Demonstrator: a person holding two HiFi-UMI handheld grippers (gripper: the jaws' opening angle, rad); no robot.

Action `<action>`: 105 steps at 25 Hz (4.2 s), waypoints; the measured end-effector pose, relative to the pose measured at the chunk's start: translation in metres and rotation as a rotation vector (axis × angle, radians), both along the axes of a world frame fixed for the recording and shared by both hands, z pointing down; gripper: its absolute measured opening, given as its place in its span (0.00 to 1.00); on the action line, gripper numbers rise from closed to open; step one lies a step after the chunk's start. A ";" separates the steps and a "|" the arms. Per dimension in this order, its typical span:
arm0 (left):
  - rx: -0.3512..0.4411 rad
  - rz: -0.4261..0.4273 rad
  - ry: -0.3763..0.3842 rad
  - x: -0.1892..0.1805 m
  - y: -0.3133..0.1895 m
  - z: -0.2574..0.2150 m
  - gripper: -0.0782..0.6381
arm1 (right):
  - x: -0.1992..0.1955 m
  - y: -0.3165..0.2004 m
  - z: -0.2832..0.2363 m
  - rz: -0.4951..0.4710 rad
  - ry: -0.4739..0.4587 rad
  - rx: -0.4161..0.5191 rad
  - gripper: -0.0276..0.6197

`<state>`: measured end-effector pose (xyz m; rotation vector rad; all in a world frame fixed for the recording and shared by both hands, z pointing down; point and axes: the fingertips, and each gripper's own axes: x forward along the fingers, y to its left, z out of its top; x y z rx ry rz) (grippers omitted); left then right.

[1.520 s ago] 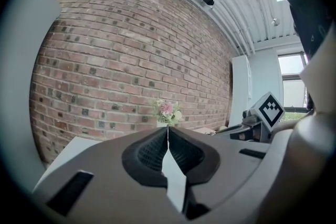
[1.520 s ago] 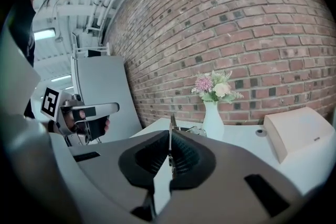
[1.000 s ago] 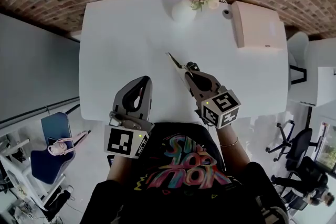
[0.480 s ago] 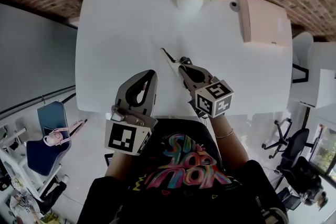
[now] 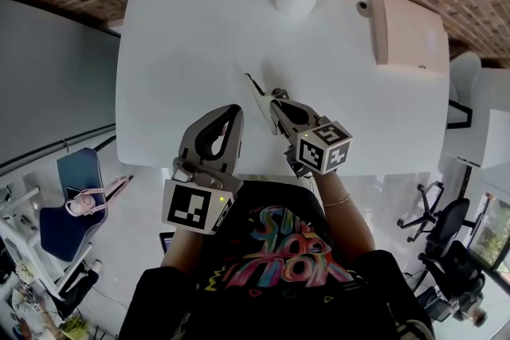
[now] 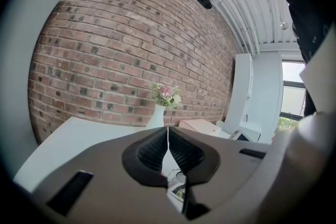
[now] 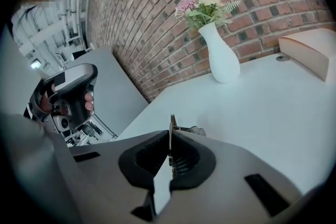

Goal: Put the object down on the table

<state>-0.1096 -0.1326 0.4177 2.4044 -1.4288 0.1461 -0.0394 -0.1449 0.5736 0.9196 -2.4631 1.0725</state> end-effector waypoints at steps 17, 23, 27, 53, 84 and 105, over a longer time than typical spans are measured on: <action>-0.005 -0.003 0.014 0.007 -0.003 0.001 0.15 | 0.005 -0.012 0.025 0.083 -0.115 -0.137 0.08; 0.003 -0.005 0.014 0.010 -0.007 -0.001 0.15 | 0.009 -0.014 0.037 0.104 -0.143 -0.198 0.08; 0.006 -0.010 0.021 0.011 -0.009 -0.002 0.15 | 0.013 -0.015 0.042 0.140 -0.206 -0.249 0.09; 0.046 0.019 -0.010 0.013 -0.001 -0.022 0.15 | 0.039 -0.012 0.026 0.270 -0.326 -0.309 0.24; 0.180 0.026 -0.033 0.023 0.015 -0.086 0.15 | 0.067 0.013 -0.251 -0.002 -0.008 0.702 0.18; 0.163 -0.013 -0.035 0.017 0.005 -0.079 0.15 | 0.086 0.001 -0.242 0.082 0.034 0.684 0.07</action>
